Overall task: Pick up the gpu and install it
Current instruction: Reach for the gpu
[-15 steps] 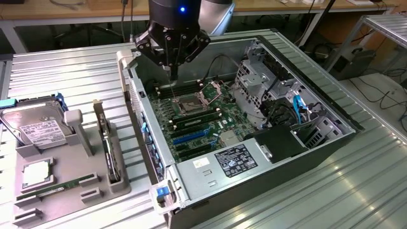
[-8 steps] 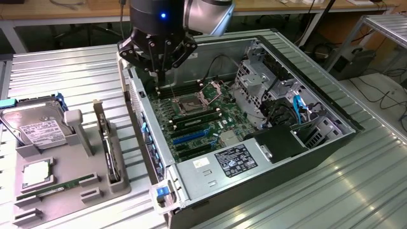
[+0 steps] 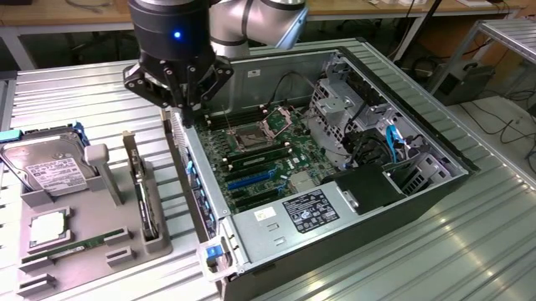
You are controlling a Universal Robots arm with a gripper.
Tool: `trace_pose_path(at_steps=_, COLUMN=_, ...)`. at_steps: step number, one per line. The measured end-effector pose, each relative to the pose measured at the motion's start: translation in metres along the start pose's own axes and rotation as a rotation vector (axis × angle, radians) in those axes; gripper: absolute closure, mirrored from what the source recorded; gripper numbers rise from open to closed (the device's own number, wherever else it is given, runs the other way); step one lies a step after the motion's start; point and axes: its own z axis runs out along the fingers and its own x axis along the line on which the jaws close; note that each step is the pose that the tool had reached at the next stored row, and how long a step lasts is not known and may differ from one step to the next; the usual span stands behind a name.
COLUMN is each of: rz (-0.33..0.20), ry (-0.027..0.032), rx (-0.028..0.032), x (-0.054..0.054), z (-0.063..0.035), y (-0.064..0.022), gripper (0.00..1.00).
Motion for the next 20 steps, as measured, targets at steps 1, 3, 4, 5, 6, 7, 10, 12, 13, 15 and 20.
trace_pose_path(at_steps=1, rz=0.0, ry=0.0, rx=0.0, x=0.005, z=0.0004, y=-0.0011, gripper=0.89)
trace_pose_path(at_steps=3, rz=0.0, ry=0.0, rx=0.0, x=0.017, z=0.0021, y=-0.0036, gripper=0.89)
trace_pose_path(at_steps=4, rz=0.0, ry=0.0, rx=0.0, x=0.021, z=0.0028, y=-0.0044, gripper=0.89)
trace_pose_path(at_steps=5, rz=0.0, ry=0.0001, rx=0.0001, x=0.028, z=0.004, y=-0.0055, gripper=0.89)
trace_pose_path(at_steps=6, rz=0.0, ry=0.0001, rx=0.0001, x=0.033, z=0.005, y=-0.0065, gripper=0.89)
trace_pose_path(at_steps=7, rz=0.0, ry=0.0001, rx=0.0002, x=0.037, z=0.0058, y=-0.0073, gripper=0.89)
trace_pose_path(at_steps=10, rz=0.0, ry=0.0001, rx=0.0004, x=0.052, z=0.0085, y=-0.01, gripper=0.89)
trace_pose_path(at_steps=12, rz=0.0, ry=-0.0001, rx=0.0006, x=0.062, z=0.0105, y=-0.0121, gripper=0.89)
trace_pose_path(at_steps=13, rz=0.0, ry=0.0001, rx=0.0009, x=0.066, z=0.0113, y=-0.0133, gripper=0.89)
trace_pose_path(at_steps=15, rz=0.0, ry=0.0, rx=0.0008, x=0.07, z=0.0135, y=-0.0173, gripper=0.89)
trace_pose_path(at_steps=20, rz=0.0, ry=0.0032, rx=0.0074, x=0.076, z=0.0178, y=-0.0255, gripper=0.89)
